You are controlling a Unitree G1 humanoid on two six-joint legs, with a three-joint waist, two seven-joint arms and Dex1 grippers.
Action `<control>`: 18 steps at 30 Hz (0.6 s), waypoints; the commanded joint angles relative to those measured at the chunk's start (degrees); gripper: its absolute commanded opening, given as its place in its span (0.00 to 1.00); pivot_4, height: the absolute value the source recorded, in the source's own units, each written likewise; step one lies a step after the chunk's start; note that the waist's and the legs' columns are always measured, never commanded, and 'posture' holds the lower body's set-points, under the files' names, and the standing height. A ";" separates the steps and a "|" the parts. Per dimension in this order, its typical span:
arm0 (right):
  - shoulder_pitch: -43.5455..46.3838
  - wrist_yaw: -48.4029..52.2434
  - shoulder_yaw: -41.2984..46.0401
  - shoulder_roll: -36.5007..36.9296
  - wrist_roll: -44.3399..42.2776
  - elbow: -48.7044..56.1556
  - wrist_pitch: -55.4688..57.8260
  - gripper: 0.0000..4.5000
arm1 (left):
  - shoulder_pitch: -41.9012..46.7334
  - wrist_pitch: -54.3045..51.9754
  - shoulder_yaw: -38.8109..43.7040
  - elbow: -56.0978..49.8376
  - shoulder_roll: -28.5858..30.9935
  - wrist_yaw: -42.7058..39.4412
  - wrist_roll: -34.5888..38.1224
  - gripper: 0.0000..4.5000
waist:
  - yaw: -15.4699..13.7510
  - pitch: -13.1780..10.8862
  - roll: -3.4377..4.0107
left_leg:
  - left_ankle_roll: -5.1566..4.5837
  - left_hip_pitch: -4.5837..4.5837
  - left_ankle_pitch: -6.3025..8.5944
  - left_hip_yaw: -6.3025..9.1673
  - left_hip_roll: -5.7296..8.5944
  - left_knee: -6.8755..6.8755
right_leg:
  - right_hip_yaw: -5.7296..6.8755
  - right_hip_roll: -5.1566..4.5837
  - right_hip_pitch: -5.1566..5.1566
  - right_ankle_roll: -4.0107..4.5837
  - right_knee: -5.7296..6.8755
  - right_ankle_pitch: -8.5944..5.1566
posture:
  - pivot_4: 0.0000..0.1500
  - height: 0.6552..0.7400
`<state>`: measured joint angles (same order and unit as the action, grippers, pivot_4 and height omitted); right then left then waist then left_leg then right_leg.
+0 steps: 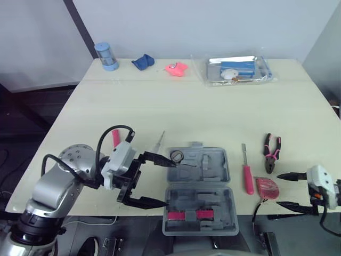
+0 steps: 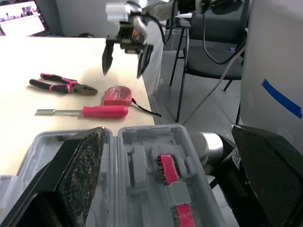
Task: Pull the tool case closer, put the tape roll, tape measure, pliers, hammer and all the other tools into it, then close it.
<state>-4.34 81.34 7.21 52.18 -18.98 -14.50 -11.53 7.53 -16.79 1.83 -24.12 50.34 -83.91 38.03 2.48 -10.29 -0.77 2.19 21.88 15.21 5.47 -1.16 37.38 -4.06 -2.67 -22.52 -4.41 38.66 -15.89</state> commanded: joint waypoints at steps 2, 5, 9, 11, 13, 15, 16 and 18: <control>3.45 2.31 -2.54 -0.28 2.94 -5.03 -5.57 0.98 | -1.49 1.37 2.98 -1.73 1.21 -0.50 1.03 1.00 | -0.04 0.00 0.01 | 0.00 -0.02 0.00 0.01 0.00 0.00 | 0.00 0.00 0.01 0.00 0.02 0.00 | 1.00 1.00; 5.44 2.61 -3.77 -0.65 4.31 -8.63 -8.81 0.98 | -2.00 1.19 3.78 -2.28 1.41 -0.08 1.82 1.00 | -0.18 0.00 0.01 | 0.00 -0.01 0.00 0.01 0.00 0.01 | 0.00 -0.01 0.01 0.00 0.03 0.00 | 1.00 1.00; 8.88 2.08 -5.45 -1.64 6.27 -13.73 -12.31 0.98 | -4.52 1.50 5.94 -2.84 2.13 -0.44 2.34 1.00 | 0.09 -0.02 0.03 | 0.00 -0.05 0.00 -0.02 -0.01 0.00 | -0.02 -0.01 0.02 0.01 0.03 0.00 | 1.00 1.00; 9.87 2.03 -5.88 -2.06 6.67 -15.27 -13.16 0.98 | -5.24 1.77 6.06 -2.96 2.15 -0.53 2.19 1.00 | 0.04 -0.02 0.03 | 0.00 -0.06 0.00 -0.01 -0.01 0.00 | -0.01 0.00 0.01 0.02 0.08 0.00 | 1.00 1.00; 10.58 2.18 -6.24 -2.28 6.80 -16.42 -13.56 0.98 | -5.31 1.97 5.93 -3.00 2.02 -0.33 1.98 1.00 | 0.01 -0.02 0.04 | 0.00 -0.08 0.00 -0.02 -0.01 0.00 | -0.02 -0.01 0.02 0.02 0.11 0.00 | 1.00 1.00; 11.18 2.51 -6.67 -2.36 7.16 -17.35 -14.08 0.98 | -5.02 2.00 5.80 -2.97 1.77 0.12 1.92 1.00 | -0.02 -0.02 0.04 | 0.00 -0.07 0.00 -0.02 0.00 0.01 | -0.03 -0.01 0.02 0.02 0.11 0.00 | 1.00 1.00; 11.44 2.55 -6.87 -2.40 7.39 -17.68 -14.27 0.98 | -4.87 2.00 5.72 -2.94 1.68 0.27 1.90 1.00 | -0.04 -0.02 0.04 | 0.00 -0.07 0.00 -0.02 0.00 0.00 | -0.03 -0.01 0.01 0.02 0.11 0.00 | 1.00 1.00; 12.05 2.41 -7.30 -2.62 7.94 -18.09 -14.63 0.98 | -4.67 2.06 5.55 -2.83 1.59 0.39 1.83 1.00 | -0.02 -0.02 0.04 | 0.00 -0.07 0.00 -0.02 0.00 0.01 | -0.03 -0.01 0.02 0.02 0.10 0.00 | 1.00 1.00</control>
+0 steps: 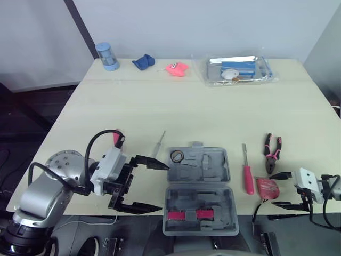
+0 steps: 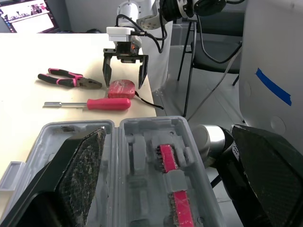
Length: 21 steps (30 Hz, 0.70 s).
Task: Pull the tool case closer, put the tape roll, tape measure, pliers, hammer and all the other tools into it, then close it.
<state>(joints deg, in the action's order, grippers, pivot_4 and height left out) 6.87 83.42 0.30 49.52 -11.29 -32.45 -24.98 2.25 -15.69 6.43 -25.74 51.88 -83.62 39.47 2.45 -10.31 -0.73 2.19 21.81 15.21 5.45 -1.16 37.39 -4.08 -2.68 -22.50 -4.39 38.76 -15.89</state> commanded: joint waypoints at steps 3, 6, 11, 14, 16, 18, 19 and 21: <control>1.43 0.15 -0.85 -0.33 0.55 -0.15 -1.01 0.98 | 0.66 1.23 0.63 -1.09 -0.06 0.13 0.15 1.00 | 0.06 0.00 0.00 | 0.00 -0.01 0.00 0.00 0.00 0.00 | 0.00 0.00 0.00 0.00 0.02 0.00 | 1.00 1.00; 1.73 -0.15 -1.75 -0.57 1.32 0.04 -1.53 0.98 | 0.86 1.84 0.14 -0.38 -0.29 -0.10 -0.36 1.00 | 0.04 0.00 0.00 | 0.00 -0.01 0.00 0.00 0.00 0.00 | 0.00 0.00 0.00 0.00 0.02 0.00 | 1.00 1.00; 1.85 -0.56 -2.07 -1.19 1.18 0.46 -1.40 0.87 | 1.11 2.55 -0.13 0.56 -0.46 -0.38 -0.66 1.00 | 0.06 0.00 0.00 | 0.00 -0.02 0.00 0.00 0.00 0.00 | 0.00 0.00 0.00 0.00 0.03 0.00 | 1.00 1.00; 1.76 -0.43 -2.06 -1.36 0.97 0.85 -1.51 0.65 | 1.25 2.66 -0.28 0.75 -0.53 -0.47 -0.73 1.00 | 0.06 0.00 0.00 | 0.00 -0.02 0.00 0.00 0.00 0.00 | 0.00 0.00 0.00 0.00 0.02 0.00 | 1.00 1.00; 1.57 -0.74 -1.93 -1.38 0.98 1.18 -1.32 0.65 | 1.16 2.81 -0.28 0.84 -0.52 -0.56 -0.75 1.00 | 0.06 0.00 0.00 | 0.00 -0.02 0.00 0.00 0.00 0.00 | 0.00 0.00 0.00 0.00 0.03 0.00 | 1.00 1.00; 1.28 -0.86 -1.58 -0.97 0.83 1.65 -1.22 0.65 | 1.19 3.00 -0.36 1.08 -0.60 -0.60 -0.87 1.00 | 0.07 0.00 0.00 | 0.00 -0.02 0.00 0.00 0.00 0.00 | 0.00 0.00 0.00 0.00 0.03 0.00 | 1.00 1.00; 1.10 -0.84 -1.29 -0.64 0.61 2.00 -1.13 0.65 | 1.18 3.09 -0.36 1.19 -0.64 -0.59 -0.93 1.00 | 0.06 0.00 0.00 | 0.00 -0.02 0.00 0.00 0.00 0.00 | 0.00 0.00 0.00 0.00 0.03 0.00 | 1.00 1.00; 0.47 -0.71 -0.33 0.47 -0.28 3.63 0.17 0.65 | 0.97 3.22 -0.20 1.31 -0.68 -0.54 -0.95 1.00 | 0.04 0.00 0.01 | 0.00 -0.01 0.00 0.00 0.00 0.00 | 0.00 0.00 0.00 0.00 0.03 0.00 | 1.00 1.00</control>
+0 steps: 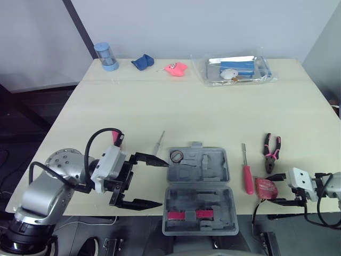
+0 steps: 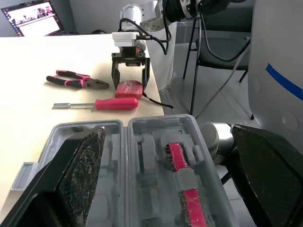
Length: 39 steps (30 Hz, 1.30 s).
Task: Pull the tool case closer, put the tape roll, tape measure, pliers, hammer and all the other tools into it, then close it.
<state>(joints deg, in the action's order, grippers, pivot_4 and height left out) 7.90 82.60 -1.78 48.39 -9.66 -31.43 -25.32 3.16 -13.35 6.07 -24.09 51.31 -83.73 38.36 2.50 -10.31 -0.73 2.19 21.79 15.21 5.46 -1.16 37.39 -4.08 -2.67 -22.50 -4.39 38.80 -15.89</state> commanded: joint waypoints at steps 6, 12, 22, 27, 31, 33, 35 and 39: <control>-2.39 0.15 3.96 7.45 -3.87 12.29 7.64 0.65 | -0.79 0.54 1.34 -0.05 -0.71 0.75 0.76 1.00 | 0.02 -0.03 0.07 | 0.00 0.00 0.00 0.00 0.00 0.01 | -0.01 -0.01 0.00 0.00 0.01 0.00 | 1.00 1.00; 2.88 -0.88 2.99 12.33 -4.00 24.56 21.51 0.65 | -2.35 -1.43 3.29 -1.23 -2.42 5.45 2.46 1.00 | 0.09 -0.04 0.11 | 0.00 -0.01 0.00 0.00 0.00 0.01 | -0.01 0.00 -0.01 0.00 0.03 0.00 | 1.00 1.00; 25.20 -3.93 -13.64 4.96 5.32 35.95 48.04 0.65 | -4.65 -3.08 7.89 -0.89 -3.83 11.82 3.12 1.00 | -0.19 -0.05 0.09 | 0.01 0.14 0.00 0.05 -0.01 0.01 | 0.03 0.00 -0.15 0.00 0.00 0.00 | 1.00 1.00; 33.60 -3.21 -22.50 1.77 12.04 33.88 53.72 0.65 | -7.17 -3.14 9.97 -1.95 -4.00 14.34 2.61 1.00 | -0.19 -0.06 0.09 | 0.01 0.21 0.00 0.08 0.01 0.01 | 0.07 -0.03 -0.22 0.00 -0.03 0.00 | 1.00 1.00; 37.55 -3.90 -26.83 -2.24 15.09 33.29 57.59 0.65 | -10.09 -3.03 11.56 -3.47 -4.52 16.20 2.61 1.00 | 0.01 -0.06 0.09 | 0.01 0.21 0.00 0.09 0.01 0.00 | 0.10 -0.03 -0.24 0.00 -0.02 0.00 | 1.00 1.00; 38.60 -4.39 -28.76 -3.53 17.15 33.09 58.53 0.65 | -11.30 -2.52 11.98 -3.87 -4.62 16.78 1.95 1.00 | 0.02 -0.06 0.09 | 0.01 0.22 0.00 0.10 0.00 -0.01 | 0.09 -0.02 -0.27 0.01 0.00 0.00 | 1.00 1.00; 39.72 -5.31 -31.44 -5.83 19.39 32.66 60.81 0.65 | -11.82 -1.79 12.18 -3.98 -5.02 17.81 1.16 1.00 | -0.03 -0.06 0.09 | 0.01 0.23 0.00 0.10 0.00 -0.02 | 0.10 -0.02 -0.28 0.01 0.00 0.00 | 1.00 1.00; 41.36 -6.51 -35.16 -8.52 23.49 31.84 63.58 0.65 | -11.93 -1.49 12.13 -3.95 -5.21 18.45 1.05 1.00 | -0.12 -0.06 0.09 | 0.01 0.23 0.00 0.10 0.00 -0.01 | 0.10 -0.02 -0.29 0.01 0.01 0.01 | 1.00 1.00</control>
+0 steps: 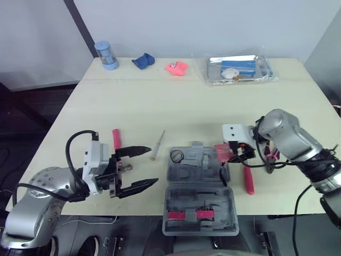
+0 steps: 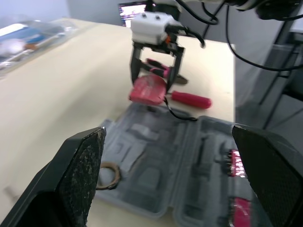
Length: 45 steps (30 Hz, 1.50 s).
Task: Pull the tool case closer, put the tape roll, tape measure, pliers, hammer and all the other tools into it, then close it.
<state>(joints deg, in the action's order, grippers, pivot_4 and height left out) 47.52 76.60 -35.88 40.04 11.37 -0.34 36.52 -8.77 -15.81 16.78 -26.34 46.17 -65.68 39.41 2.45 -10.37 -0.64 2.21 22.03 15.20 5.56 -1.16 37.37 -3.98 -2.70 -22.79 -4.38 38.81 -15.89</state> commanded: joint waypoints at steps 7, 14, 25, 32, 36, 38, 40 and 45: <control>2.27 0.58 -4.50 -1.16 5.61 0.88 3.02 0.65 | -0.64 1.17 1.73 -0.56 0.26 -0.79 0.12 1.00 | 0.03 0.00 0.00 | 0.00 0.03 0.00 0.03 0.01 0.00 | 0.04 0.00 -0.01 0.00 -0.01 0.00 | 1.00 1.00; 1.31 0.14 -5.14 -2.45 6.35 0.67 4.49 0.65 | 0.40 1.99 1.84 2.45 1.00 -3.56 -0.18 1.00 | 0.10 0.00 0.00 | 0.00 0.02 0.00 0.03 0.01 -0.01 | 0.04 0.00 -0.02 0.00 -0.01 0.00 | 1.00 1.00; 0.35 -1.77 -5.75 -5.23 6.78 1.04 7.13 0.65 | 0.84 2.69 1.17 4.24 0.75 -4.90 -1.12 1.00 | 0.07 0.00 0.00 | 0.00 0.03 0.00 0.05 0.01 -0.01 | 0.05 0.00 -0.02 0.00 -0.01 0.00 | 1.00 1.00; 0.41 -2.98 -5.72 -6.19 6.90 0.94 7.81 0.65 | 0.99 2.83 0.84 4.52 0.64 -5.33 -1.49 1.00 | 0.09 0.00 0.00 | 0.00 0.03 0.00 0.05 0.01 -0.01 | 0.05 0.00 -0.02 0.00 -0.01 0.00 | 1.00 1.00; 0.52 -2.66 -5.35 -5.84 6.42 1.90 8.55 0.98 | 0.93 2.89 0.59 4.43 0.51 -5.48 -1.57 1.00 | 0.12 0.00 0.00 | 0.00 0.02 0.00 0.05 0.01 -0.01 | 0.05 0.00 -0.02 0.00 -0.01 0.00 | 1.00 1.00; 0.79 -2.51 -4.84 -5.62 6.14 2.60 9.00 0.98 | 0.89 2.89 0.47 4.36 0.40 -5.58 -1.61 1.00 | 0.10 0.00 0.00 | 0.00 0.02 0.00 0.05 0.01 -0.01 | 0.05 0.00 -0.02 0.00 -0.01 0.00 | 1.00 1.00; 1.02 -2.15 -4.48 -5.18 5.86 3.49 9.55 0.98 | 0.89 2.91 0.34 4.33 0.30 -5.62 -1.67 1.00 | 0.09 0.00 0.01 | 0.00 0.02 0.00 0.05 0.01 -0.01 | 0.05 0.00 -0.02 0.00 -0.01 0.00 | 1.00 1.00; 1.44 -1.12 -3.07 -3.18 4.64 6.71 11.28 0.98 | 0.93 2.94 -0.08 4.12 0.13 -5.58 -1.72 1.00 | 0.08 -0.01 0.01 | 0.00 0.03 0.00 0.06 0.01 -0.02 | 0.06 0.00 -0.02 0.00 -0.02 0.00 | 1.00 1.00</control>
<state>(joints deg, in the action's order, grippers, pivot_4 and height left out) 47.89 74.84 -41.59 35.95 16.75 3.66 47.06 -7.94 -13.63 16.38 -21.33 46.49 -71.08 37.41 2.53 -10.38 -0.63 2.21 22.06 15.21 5.62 -1.16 37.35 -3.92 -2.70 -22.80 -4.37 38.79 -15.89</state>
